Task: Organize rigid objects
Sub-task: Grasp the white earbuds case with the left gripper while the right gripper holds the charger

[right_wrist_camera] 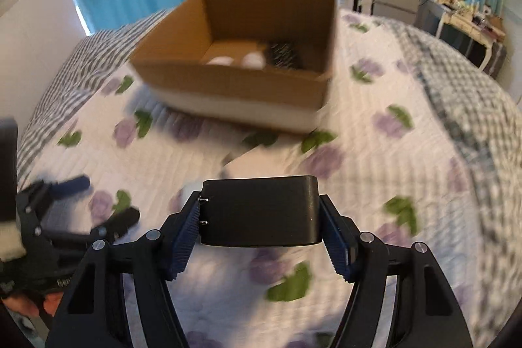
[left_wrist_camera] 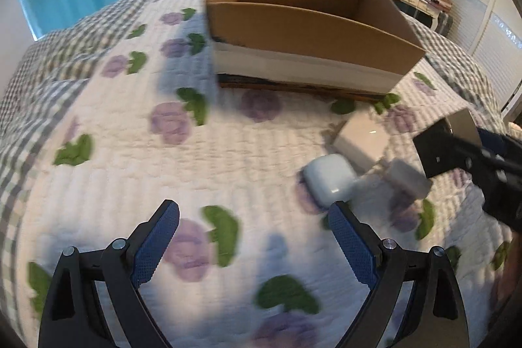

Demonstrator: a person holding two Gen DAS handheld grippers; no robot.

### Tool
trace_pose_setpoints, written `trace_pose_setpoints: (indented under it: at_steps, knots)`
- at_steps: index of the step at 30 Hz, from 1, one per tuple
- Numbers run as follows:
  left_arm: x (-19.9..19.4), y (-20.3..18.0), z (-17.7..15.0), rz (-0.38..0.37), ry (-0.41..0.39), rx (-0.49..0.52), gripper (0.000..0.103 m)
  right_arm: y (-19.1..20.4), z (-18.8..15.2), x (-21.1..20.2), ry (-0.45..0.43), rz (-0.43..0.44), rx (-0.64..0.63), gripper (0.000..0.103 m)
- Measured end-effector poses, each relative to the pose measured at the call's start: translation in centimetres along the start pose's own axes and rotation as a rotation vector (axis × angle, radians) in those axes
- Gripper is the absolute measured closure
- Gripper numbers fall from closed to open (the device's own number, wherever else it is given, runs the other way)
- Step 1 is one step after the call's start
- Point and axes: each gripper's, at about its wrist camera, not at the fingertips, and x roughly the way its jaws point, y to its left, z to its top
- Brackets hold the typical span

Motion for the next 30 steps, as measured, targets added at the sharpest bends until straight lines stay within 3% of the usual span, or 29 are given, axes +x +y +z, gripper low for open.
trace_pose_setpoints:
  at_steps: [4,10,16,17,20,30]
  knots:
    - [2.0,-2.5,0.5,-0.023,0.014,0.030,0.008,-2.6,0.5,0.8,-0.001,-0.055,0.043,0.035]
    - [4.8,-4.5,0.4,-0.029,0.044,0.079,0.010,-5.2,-0.5,2.4,0.032,-0.037,0.122,0.035]
    - [6.4,-5.6,0.4,-0.024,0.025,0.128,0.022,-4.9,-0.8,3.0,0.044,-0.040,0.106,0.035]
    - [6.4,-5.7,0.4,-0.025,0.016,0.135,0.026,-4.9,-0.9,3.0,0.045,-0.039,0.104,0.035]
    - [6.1,-6.1,0.4,-0.044,0.003,0.157,0.048,-4.8,-1.1,3.1,0.048,-0.044,0.102,0.035]
    - [2.6,-4.7,0.1,-0.069,-0.020,0.143,0.049,-4.0,-1.2,1.9,0.008,-0.070,0.073,0.035]
